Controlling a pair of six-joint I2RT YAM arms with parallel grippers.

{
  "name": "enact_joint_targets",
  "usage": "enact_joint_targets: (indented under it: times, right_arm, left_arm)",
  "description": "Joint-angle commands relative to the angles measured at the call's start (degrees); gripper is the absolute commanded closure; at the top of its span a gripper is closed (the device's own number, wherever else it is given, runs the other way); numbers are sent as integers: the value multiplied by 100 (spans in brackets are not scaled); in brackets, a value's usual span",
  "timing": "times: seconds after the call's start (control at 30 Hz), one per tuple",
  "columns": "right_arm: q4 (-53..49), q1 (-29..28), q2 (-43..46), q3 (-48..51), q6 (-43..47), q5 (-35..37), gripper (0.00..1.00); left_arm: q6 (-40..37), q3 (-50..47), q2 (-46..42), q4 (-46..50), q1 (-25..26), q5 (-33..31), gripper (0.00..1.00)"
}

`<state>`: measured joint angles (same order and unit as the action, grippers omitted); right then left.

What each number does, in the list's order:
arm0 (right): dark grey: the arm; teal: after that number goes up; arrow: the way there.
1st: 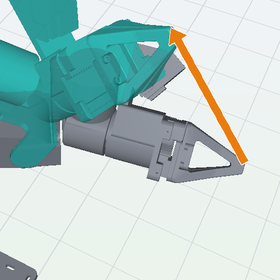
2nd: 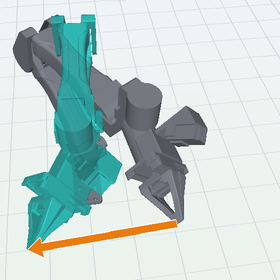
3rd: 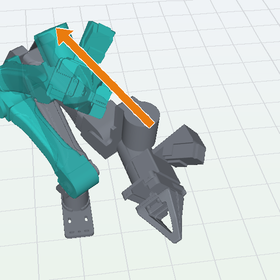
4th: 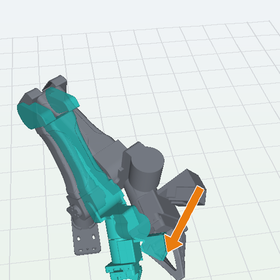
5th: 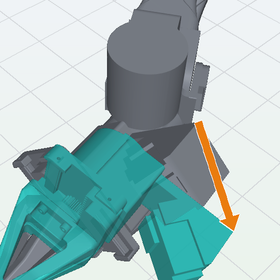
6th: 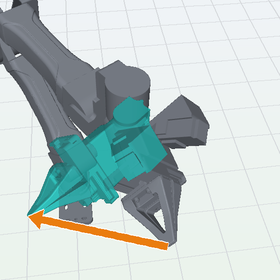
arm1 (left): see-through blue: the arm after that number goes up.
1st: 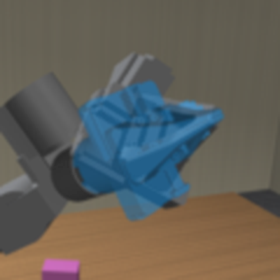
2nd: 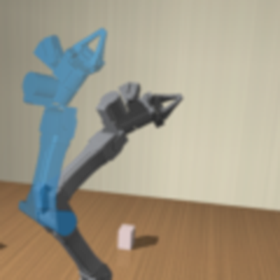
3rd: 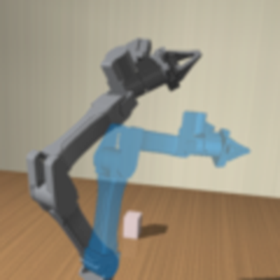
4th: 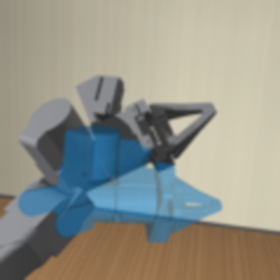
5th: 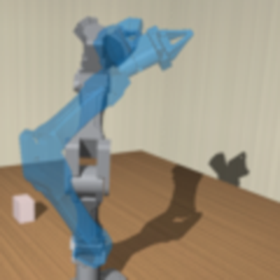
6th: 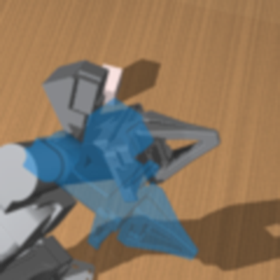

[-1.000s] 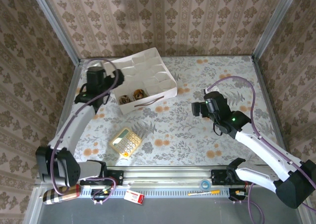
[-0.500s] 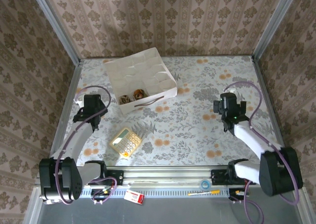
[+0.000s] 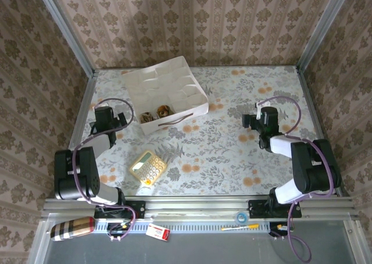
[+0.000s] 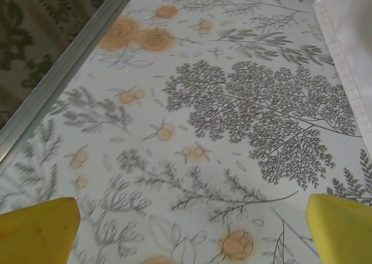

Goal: Roll the socks

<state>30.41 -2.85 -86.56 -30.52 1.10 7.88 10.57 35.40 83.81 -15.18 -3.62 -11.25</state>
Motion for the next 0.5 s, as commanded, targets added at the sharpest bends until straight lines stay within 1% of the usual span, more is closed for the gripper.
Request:
enact_joint_targets:
  times: [0.0, 0.07, 0.1, 0.13, 0.17, 0.23, 0.27, 0.33, 0.37, 0.4, 0.43, 0.47]
  right_arm:
    - [1102, 46, 157, 423, -99, -459, 0]
    - [1778, 65, 38, 755, -131, -420, 0]
    - [2284, 66, -139, 911, -115, -433, 0]
    - [2434, 45, -161, 979, -119, -340, 0]
    - [2102, 39, -47, 910, -128, -315, 0]
    - [2048, 39, -131, 805, -155, -230, 0]
    - [1860, 56, -93, 740, -200, -223, 0]
    - [1878, 92, -110, 733, -224, -272, 0]
    - [1870, 92, -109, 736, -225, -271, 0]
    - [1895, 92, -108, 745, -225, -273, 0]
    - [1879, 92, -98, 743, -225, -273, 0]
    - [1893, 92, -106, 741, -224, -275, 0]
  left_arm:
    - [-405, -251, 156, -1339, -108, 404, 0]
    - [-461, -550, 80, -1857, -159, 582, 0]
    - [-443, -619, 6, -1893, -150, 629, 0]
    - [-487, -749, -19, -2170, -148, 652, 0]
    - [-504, -894, -78, -2325, -140, 671, 0]
    - [-617, -1213, -161, -2859, -39, 603, 0]
    - [-680, -1345, -181, -3114, 54, 530, 0]
    - [-913, -1715, -22, -3948, 291, 446, 0]
    - [-1010, -1941, 311, -4681, 366, 394, 0]
    - [-1140, -2163, 766, -5759, 393, 291, 0]
    - [-1078, -2289, 729, -5868, 391, 171, 0]
    - [-835, -2271, 473, -5357, 338, 124, 0]
